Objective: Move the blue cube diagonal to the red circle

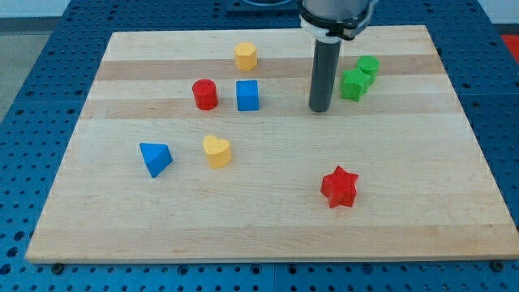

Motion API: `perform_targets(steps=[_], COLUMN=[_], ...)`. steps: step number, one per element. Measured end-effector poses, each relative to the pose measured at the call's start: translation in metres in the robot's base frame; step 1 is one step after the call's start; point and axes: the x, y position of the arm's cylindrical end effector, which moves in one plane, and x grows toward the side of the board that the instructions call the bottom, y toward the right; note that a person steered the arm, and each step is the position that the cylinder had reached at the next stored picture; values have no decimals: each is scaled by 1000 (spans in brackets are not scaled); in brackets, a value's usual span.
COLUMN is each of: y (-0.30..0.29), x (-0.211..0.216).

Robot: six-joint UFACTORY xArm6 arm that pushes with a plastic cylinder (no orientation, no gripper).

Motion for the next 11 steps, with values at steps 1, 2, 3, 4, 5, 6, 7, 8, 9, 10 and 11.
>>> perform_targets(steps=[1,2,3,4,5,6,7,8,9,10,11], y=[-1,-22,-63,-87,-109,-113,-121,-135,-140,-141,-151], x=[-3,-37,-45,-42,-42,-39,-35,-23,-10,0,7])
